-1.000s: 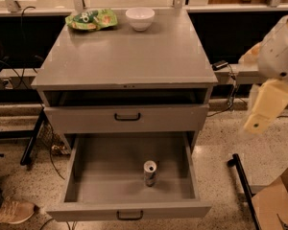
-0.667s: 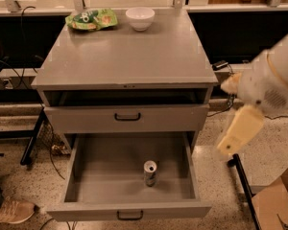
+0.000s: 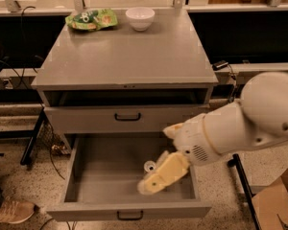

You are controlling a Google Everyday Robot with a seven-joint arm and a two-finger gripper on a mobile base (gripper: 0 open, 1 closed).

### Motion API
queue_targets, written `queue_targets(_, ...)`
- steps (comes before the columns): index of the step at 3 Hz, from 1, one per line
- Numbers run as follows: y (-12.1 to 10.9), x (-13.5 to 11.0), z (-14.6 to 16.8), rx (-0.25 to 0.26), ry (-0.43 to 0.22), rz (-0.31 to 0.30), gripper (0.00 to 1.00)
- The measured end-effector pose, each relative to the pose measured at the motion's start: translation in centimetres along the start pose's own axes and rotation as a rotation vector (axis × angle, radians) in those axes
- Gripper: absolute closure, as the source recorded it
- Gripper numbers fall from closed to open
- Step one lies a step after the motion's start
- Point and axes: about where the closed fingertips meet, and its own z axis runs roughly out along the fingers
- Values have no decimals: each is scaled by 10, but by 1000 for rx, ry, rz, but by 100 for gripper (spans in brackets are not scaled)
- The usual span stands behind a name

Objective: Pick redbull can from middle drawer and place on counter

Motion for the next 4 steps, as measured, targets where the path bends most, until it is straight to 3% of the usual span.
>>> queue_targets(1,7,-31,14,1,-84,21,0)
queue_targets(2,5,-30,12,7,-84,23,0)
queue_targets(3,1,-17,30,16,-106,43,0)
queue_targets(4,-17,23,69,55,-154,64,0)
